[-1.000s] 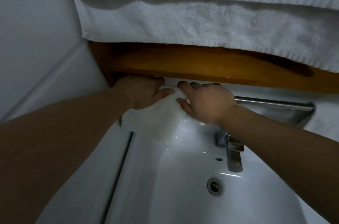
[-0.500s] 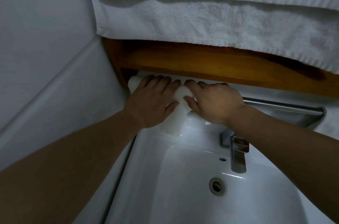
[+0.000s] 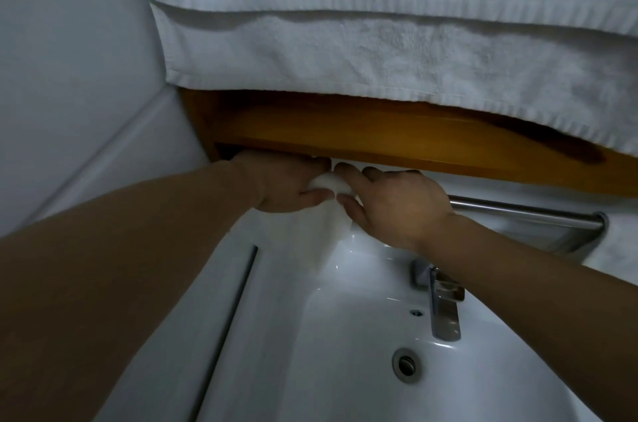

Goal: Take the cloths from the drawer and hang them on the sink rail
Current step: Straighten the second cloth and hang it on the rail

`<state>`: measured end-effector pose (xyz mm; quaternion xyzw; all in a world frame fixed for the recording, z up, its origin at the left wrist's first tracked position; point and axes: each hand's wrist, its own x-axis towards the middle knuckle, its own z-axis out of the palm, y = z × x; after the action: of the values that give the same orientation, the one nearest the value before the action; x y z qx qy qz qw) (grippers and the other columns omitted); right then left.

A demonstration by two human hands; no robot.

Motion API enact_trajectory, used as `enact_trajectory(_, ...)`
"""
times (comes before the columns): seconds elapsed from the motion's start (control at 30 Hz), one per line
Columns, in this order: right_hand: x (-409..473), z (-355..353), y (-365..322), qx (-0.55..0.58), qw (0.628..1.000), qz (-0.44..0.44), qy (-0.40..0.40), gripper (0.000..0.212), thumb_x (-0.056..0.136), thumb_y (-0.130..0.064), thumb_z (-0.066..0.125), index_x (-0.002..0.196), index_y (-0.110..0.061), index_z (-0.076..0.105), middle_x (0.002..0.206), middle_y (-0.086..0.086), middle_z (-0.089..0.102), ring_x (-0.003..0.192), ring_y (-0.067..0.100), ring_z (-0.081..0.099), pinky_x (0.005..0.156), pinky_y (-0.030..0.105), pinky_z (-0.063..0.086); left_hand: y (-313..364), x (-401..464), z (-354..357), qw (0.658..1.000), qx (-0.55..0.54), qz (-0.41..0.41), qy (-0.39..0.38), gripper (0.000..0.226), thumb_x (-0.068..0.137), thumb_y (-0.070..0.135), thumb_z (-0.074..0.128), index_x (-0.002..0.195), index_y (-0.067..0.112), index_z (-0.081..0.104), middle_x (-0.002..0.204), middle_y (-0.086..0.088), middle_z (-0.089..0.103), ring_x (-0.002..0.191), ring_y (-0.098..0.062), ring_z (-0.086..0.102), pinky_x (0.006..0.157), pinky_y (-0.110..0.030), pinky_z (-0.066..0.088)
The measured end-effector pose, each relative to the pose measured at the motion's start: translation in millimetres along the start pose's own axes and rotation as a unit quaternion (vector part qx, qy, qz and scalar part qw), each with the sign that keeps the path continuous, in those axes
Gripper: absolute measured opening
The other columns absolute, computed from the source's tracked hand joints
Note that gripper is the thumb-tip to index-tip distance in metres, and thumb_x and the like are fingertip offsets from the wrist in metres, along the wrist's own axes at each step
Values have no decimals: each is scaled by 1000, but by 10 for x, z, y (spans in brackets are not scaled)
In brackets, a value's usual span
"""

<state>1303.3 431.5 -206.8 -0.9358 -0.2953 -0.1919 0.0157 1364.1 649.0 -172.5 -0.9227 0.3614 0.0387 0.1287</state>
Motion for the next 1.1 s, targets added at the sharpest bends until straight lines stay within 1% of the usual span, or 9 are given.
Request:
enact_trajectory(0.27, 14, -7, 1, 18, 1000, 10, -6, 49, 99, -51, 25, 135, -24, 44, 78, 2, 65, 51, 25, 58, 46, 28, 45, 31, -41, -242, 989, -93, -5, -118, 59, 97, 60, 24, 149, 32, 26, 153, 3, 35, 137, -22, 35, 116, -41, 23)
enact_trajectory(0.4, 49, -84, 16, 48, 998, 21, -42, 44, 101, -50, 22, 132, -28, 43, 79, -1, 66, 64, 23, 61, 53, 31, 50, 87, -195, -238, 994, -77, -39, -68, 66, 91, 67, 16, 147, 34, 29, 149, 2, 42, 134, -22, 40, 112, -39, 30)
enact_trajectory(0.6, 131, -68, 58, 134, 986, 77, -63, 37, 104, -44, 32, 126, -32, 59, 107, -3, 70, 94, 19, 65, 79, 33, 55, 104, -335, -142, 997, -25, -59, 40, 69, 92, 66, 14, 147, 30, 33, 131, -3, 58, 115, -24, 56, 92, -33, 43)
enact_trajectory(0.67, 133, -45, 66, 141, 984, 88, -61, 37, 105, -41, 32, 122, -29, 63, 106, -3, 70, 88, 18, 63, 79, 31, 54, 88, -369, -136, 996, -18, -69, 56, 64, 95, 62, 16, 146, 29, 35, 128, -4, 60, 112, -23, 57, 87, -32, 43)
enact_trajectory(0.77, 126, -55, 96, 147, 982, 106, -47, 31, 105, -31, 38, 105, -22, 67, 88, -1, 67, 67, 10, 51, 70, 28, 49, 69, -482, -60, 996, -4, -75, 52, 74, 90, 68, 7, 149, 28, 28, 143, -2, 48, 125, -24, 48, 102, -37, 39)
enact_trajectory(0.87, 112, -95, 63, 130, 985, 113, -7, 32, 105, -34, 39, 79, -26, 56, 66, -9, 50, 55, 6, 43, 64, 32, 51, 99, -582, -4, 992, 8, -99, 78, 78, 87, 67, 4, 148, 27, 31, 137, -4, 52, 120, -27, 51, 101, -41, 36)
enact_trajectory(0.93, 88, -143, 3, 103, 989, 102, 23, 33, 104, -38, 39, 85, -20, 60, 70, -1, 59, 60, 18, 56, 59, 32, 51, 150, -643, -21, 988, -7, -108, 111, 70, 91, 62, 13, 142, 24, 41, 129, -6, 59, 112, -28, 54, 98, -42, 38)
enact_trajectory(1.03, 16, -258, -94, 62, 995, 73, 29, 39, 101, -42, 39, 116, -14, 62, 86, 9, 69, 72, 29, 64, 55, 33, 51, 298, -776, -56, 983, -8, -64, 169, 56, 95, 52, 31, 134, 16, 51, 124, -8, 60, 112, -29, 55, 100, -44, 39)
enact_trajectory(1.1, -54, -325, -184, 41, 997, 70, 17, 42, 100, -42, 41, 127, -15, 57, 101, 8, 68, 84, 28, 65, 67, 35, 51, 410, -879, -54, 984, -4, -61, 170, 54, 96, 49, 35, 134, 14, 52, 126, -9, 60, 115, -30, 53, 103, -48, 37)
